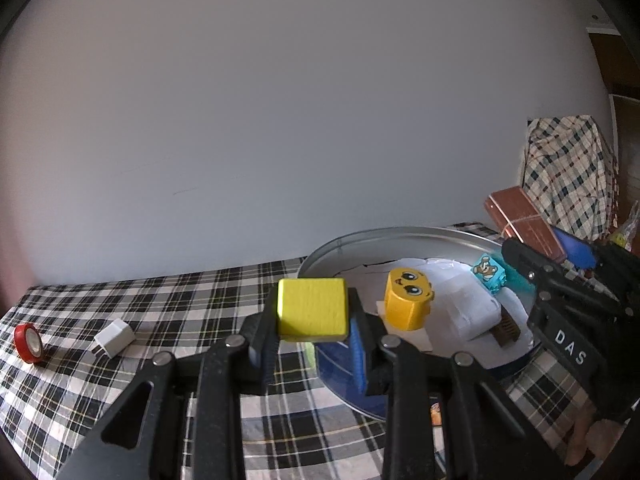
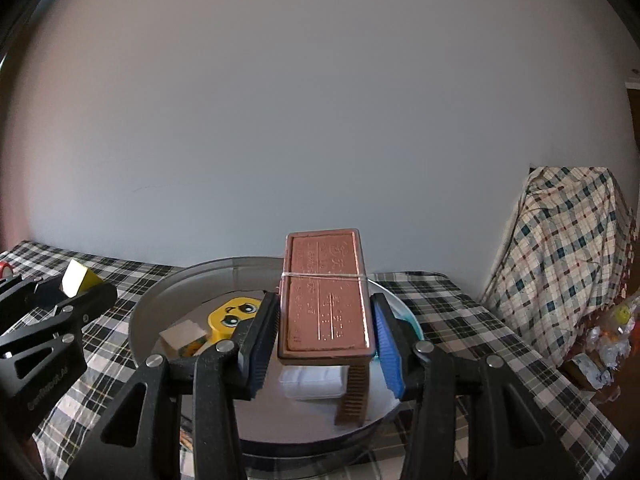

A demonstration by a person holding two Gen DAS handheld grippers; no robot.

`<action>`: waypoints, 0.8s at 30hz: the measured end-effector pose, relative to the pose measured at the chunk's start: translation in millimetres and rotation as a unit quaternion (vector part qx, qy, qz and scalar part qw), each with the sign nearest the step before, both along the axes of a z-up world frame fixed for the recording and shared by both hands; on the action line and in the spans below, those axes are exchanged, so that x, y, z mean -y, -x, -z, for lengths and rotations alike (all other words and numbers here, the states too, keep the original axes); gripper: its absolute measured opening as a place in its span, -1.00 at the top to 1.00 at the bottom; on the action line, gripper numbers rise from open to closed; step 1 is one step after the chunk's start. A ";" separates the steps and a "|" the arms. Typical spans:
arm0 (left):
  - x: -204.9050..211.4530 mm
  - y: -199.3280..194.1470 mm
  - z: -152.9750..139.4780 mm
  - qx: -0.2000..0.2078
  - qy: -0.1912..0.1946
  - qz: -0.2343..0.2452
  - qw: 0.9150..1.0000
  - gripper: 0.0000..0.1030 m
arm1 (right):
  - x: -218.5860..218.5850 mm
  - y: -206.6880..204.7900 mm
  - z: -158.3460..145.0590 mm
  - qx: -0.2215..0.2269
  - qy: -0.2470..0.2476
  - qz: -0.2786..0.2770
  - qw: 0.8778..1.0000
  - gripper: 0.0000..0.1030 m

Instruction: Organize rigid objects

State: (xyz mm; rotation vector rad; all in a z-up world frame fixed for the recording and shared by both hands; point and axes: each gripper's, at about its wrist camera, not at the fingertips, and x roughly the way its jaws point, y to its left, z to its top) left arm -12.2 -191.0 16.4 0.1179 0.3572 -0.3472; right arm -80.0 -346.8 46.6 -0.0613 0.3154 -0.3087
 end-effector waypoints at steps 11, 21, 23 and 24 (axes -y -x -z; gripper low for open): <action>17.1 -2.4 2.6 -0.013 0.010 0.020 1.000 0.45 | 16.4 -3.9 -0.2 -0.002 -0.007 0.015 1.000 0.05; 37.3 -7.5 2.0 -0.030 0.018 0.030 0.999 0.45 | 35.2 -9.7 2.2 -0.009 -0.013 0.036 0.999 0.05; 40.8 -11.1 3.5 -0.042 0.019 0.028 0.999 0.45 | 40.3 -12.5 2.6 -0.011 -0.025 0.039 0.999 0.05; 42.6 -13.1 4.2 -0.049 0.021 0.030 0.998 0.45 | 42.1 -13.0 2.9 -0.011 -0.028 0.041 0.999 0.05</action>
